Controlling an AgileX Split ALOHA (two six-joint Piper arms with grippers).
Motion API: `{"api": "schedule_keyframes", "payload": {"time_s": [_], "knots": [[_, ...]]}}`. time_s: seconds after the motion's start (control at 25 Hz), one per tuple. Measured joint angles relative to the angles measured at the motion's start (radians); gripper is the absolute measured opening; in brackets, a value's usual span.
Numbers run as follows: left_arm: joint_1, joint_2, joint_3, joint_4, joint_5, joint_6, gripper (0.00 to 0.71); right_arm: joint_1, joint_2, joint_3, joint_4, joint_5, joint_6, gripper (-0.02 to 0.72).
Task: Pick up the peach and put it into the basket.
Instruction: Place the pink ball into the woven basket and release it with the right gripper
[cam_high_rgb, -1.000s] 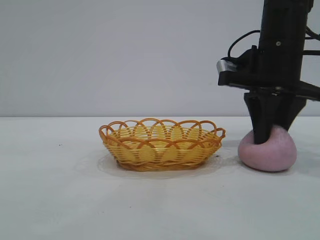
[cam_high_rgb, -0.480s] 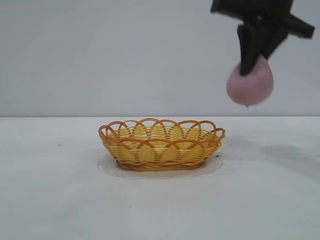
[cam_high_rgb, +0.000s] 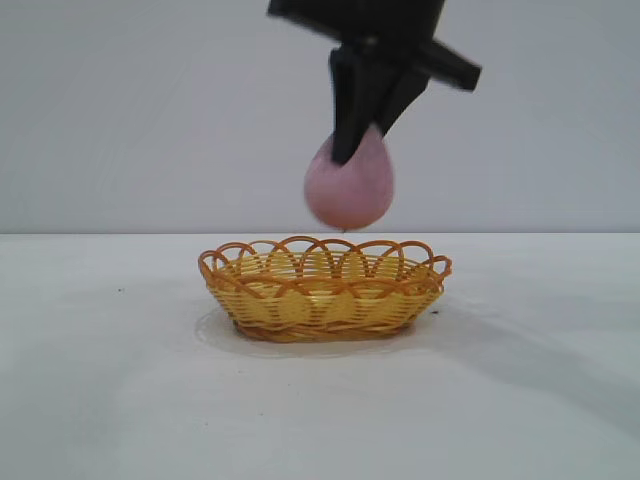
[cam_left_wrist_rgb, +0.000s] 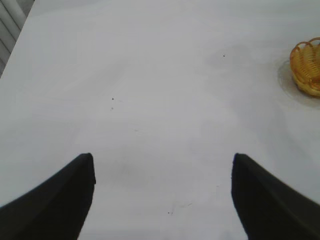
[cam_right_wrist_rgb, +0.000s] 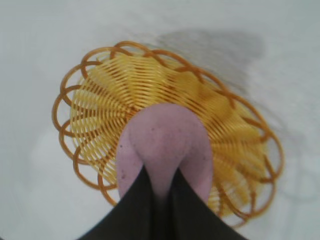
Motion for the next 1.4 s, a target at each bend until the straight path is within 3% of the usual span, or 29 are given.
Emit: {"api": "schedule_keyframes", "payload": {"time_s": [0.2, 0.24, 0.32, 0.56, 0.68, 0.88, 1.0, 1.04, 1.2, 1.4], "knots": [[0.0, 0.0, 0.0, 0.0, 0.0, 0.0, 0.499, 0.006, 0.059, 0.0, 0.006, -0.043, 0.0, 0.0], [0.0, 0.0, 0.0, 0.0, 0.0, 0.0, 0.499, 0.006, 0.066, 0.0, 0.006, -0.045, 0.0, 0.068], [0.0, 0.0, 0.0, 0.0, 0.0, 0.0, 0.499, 0.006, 0.077, 0.0, 0.006, -0.047, 0.0, 0.068], [0.0, 0.0, 0.0, 0.0, 0.0, 0.0, 0.499, 0.006, 0.086, 0.0, 0.006, -0.044, 0.0, 0.283], [0.0, 0.0, 0.0, 0.0, 0.0, 0.0, 0.499, 0.006, 0.086, -0.007, 0.006, -0.01, 0.0, 0.38], [0.0, 0.0, 0.0, 0.0, 0.0, 0.0, 0.499, 0.006, 0.079, -0.078, 0.002, 0.085, 0.0, 0.381], [0.0, 0.0, 0.0, 0.0, 0.0, 0.0, 0.499, 0.006, 0.057, -0.132, -0.046, 0.133, 0.0, 0.381], [0.0, 0.0, 0.0, 0.0, 0.0, 0.0, 0.499, 0.006, 0.046, -0.149, -0.079, 0.149, 0.007, 0.421], [0.0, 0.0, 0.0, 0.0, 0.0, 0.0, 0.499, -0.018, 0.012, -0.189, -0.226, 0.182, 0.046, 0.406], [0.0, 0.0, 0.0, 0.0, 0.0, 0.0, 0.499, -0.136, -0.007, -0.191, -0.271, 0.193, 0.062, 0.406]]}}
